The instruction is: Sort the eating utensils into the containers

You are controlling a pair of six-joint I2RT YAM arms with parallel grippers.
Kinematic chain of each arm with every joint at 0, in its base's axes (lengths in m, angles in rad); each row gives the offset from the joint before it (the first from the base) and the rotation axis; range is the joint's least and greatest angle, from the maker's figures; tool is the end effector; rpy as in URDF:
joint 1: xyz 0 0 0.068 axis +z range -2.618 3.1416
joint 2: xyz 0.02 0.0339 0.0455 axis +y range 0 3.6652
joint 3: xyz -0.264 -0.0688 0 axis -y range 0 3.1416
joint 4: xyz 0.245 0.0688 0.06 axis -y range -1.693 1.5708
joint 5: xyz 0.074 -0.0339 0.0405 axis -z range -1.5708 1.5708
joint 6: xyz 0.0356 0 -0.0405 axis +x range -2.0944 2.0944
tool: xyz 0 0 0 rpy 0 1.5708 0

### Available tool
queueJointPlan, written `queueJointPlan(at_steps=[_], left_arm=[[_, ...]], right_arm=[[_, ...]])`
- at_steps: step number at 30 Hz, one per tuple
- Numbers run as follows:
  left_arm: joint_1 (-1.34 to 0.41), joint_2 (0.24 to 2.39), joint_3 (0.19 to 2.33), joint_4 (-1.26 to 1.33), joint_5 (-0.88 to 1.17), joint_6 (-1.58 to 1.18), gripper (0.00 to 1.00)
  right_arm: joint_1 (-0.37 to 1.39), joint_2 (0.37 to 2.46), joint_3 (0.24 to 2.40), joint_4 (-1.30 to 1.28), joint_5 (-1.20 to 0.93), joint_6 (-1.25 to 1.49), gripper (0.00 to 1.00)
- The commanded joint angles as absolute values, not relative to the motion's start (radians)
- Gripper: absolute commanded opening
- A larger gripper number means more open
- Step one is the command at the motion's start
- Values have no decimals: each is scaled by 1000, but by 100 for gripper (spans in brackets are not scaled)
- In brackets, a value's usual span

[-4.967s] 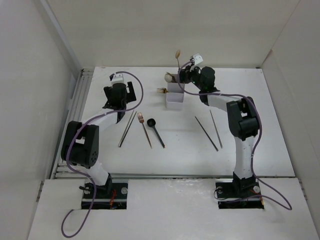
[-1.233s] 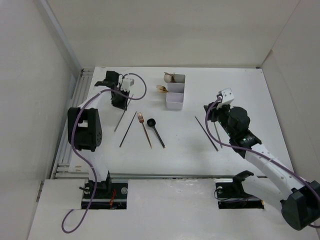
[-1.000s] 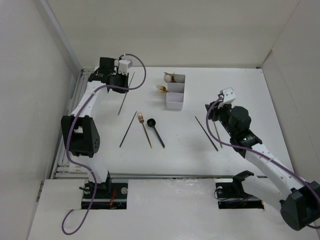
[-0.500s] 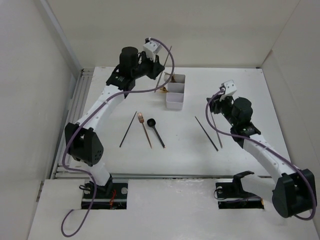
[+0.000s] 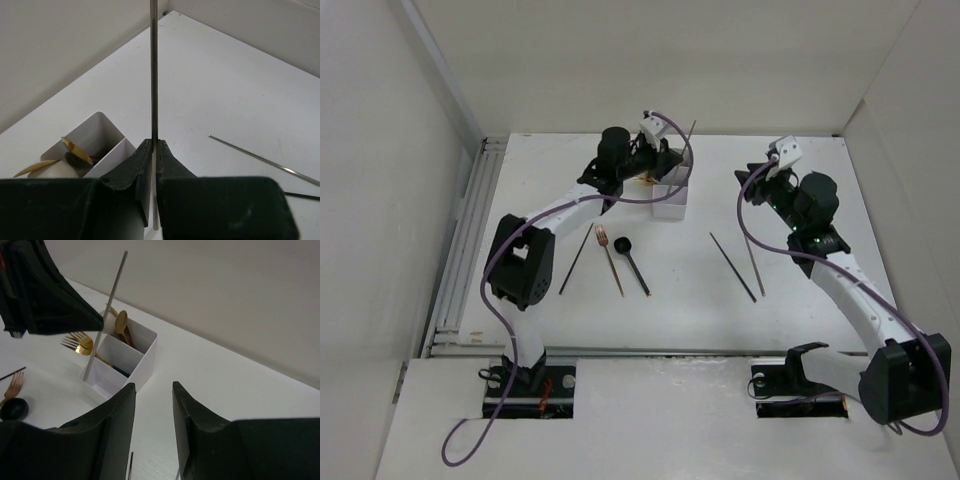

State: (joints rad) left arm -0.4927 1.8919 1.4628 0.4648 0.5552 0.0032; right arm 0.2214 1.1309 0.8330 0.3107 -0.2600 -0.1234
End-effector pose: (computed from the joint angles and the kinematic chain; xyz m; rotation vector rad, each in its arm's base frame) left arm 0.3922 -0.2319 0.3204 0.8147 1.3743 -0.8084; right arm 0.2592 0.0677 0.3392 -0.4686 1.4934 0.2796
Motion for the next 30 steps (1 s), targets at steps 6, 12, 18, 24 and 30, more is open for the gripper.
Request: queueJointPlan(at_steps=[6, 12, 18, 24, 30], left_arm=[[-503, 1960, 1413, 742, 543, 7, 0], [-521, 2049, 1466, 678, 572, 136, 0], [-511, 2115, 1552, 560, 620, 270, 0], [-511, 2126, 1556, 431, 696, 365, 17], [-511, 2097, 1555, 411, 696, 328, 58]], right_arm=[[163, 1100, 899, 272, -331, -181, 41], [144, 1091, 888, 252, -334, -199, 41], [124, 1100, 897, 252, -334, -199, 41], [115, 1109, 897, 252, -334, -199, 41], [115, 1100, 897, 203, -334, -221, 57]])
